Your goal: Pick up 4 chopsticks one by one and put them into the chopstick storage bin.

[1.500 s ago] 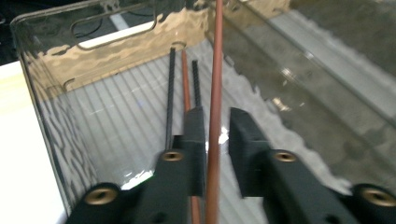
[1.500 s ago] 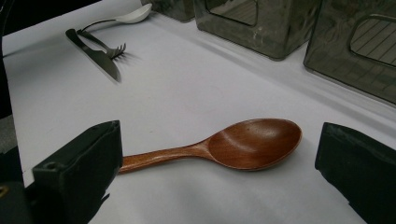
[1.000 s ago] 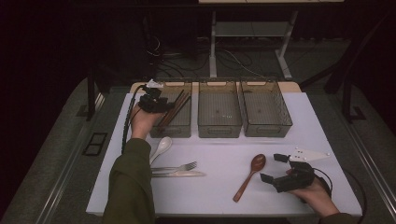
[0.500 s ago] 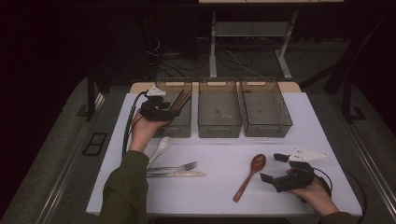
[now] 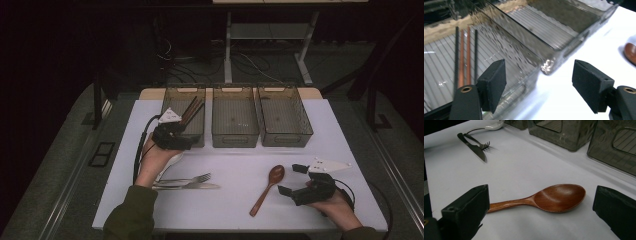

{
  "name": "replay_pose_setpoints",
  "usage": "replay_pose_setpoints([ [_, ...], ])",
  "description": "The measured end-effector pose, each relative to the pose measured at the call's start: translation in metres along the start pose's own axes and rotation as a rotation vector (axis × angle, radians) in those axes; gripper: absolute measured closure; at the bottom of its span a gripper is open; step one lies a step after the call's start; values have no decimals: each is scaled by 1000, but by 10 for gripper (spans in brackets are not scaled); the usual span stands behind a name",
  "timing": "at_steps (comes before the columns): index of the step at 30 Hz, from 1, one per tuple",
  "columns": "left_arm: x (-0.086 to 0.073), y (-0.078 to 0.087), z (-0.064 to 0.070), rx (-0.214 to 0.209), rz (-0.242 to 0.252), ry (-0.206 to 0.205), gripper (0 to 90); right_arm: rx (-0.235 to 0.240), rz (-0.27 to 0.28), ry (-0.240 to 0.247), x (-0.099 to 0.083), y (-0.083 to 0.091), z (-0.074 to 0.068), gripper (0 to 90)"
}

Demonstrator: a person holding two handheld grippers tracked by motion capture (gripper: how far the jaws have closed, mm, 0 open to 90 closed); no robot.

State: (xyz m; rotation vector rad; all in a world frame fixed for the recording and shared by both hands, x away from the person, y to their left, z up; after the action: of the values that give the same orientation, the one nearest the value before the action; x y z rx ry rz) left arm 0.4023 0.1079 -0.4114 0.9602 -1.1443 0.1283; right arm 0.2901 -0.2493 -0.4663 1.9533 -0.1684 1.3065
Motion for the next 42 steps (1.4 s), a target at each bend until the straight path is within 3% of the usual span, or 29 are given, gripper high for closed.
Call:
replay_pose_setpoints([
  [5,-14,4,12,-15,-9,-23,235,-3,-2,-1,0,0,0,10],
  [14,-35,22,36,-56,23,-54,201,-2,-1,-4,0,1,-1,10],
  [21,-53,31,43,-70,47,-72,179,-9,2,-12,1,3,0,10],
  [28,-72,35,53,-92,38,-85,162,-14,-13,-22,7,3,1,11],
  [32,-86,35,58,-130,26,-93,145,-14,-19,-33,11,2,2,57],
  [35,-90,33,58,-153,32,-75,125,-17,-16,-40,16,0,2,83],
  [37,-90,30,58,-165,34,-68,84,-19,-14,-34,19,-2,4,152],
  [42,-91,27,59,-144,14,-70,4,-48,-6,-37,28,-7,10,242],
])
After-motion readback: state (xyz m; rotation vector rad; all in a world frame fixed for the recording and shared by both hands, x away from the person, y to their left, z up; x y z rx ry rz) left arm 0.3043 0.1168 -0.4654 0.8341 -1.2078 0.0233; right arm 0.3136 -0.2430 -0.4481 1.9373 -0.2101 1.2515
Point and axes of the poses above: each handheld gripper's, and its own axes: y roughly backward along the jaws, x roughly out of its top, z roughly to its right, the point moved 6 cm from there along -y, roughly forward along the jaws
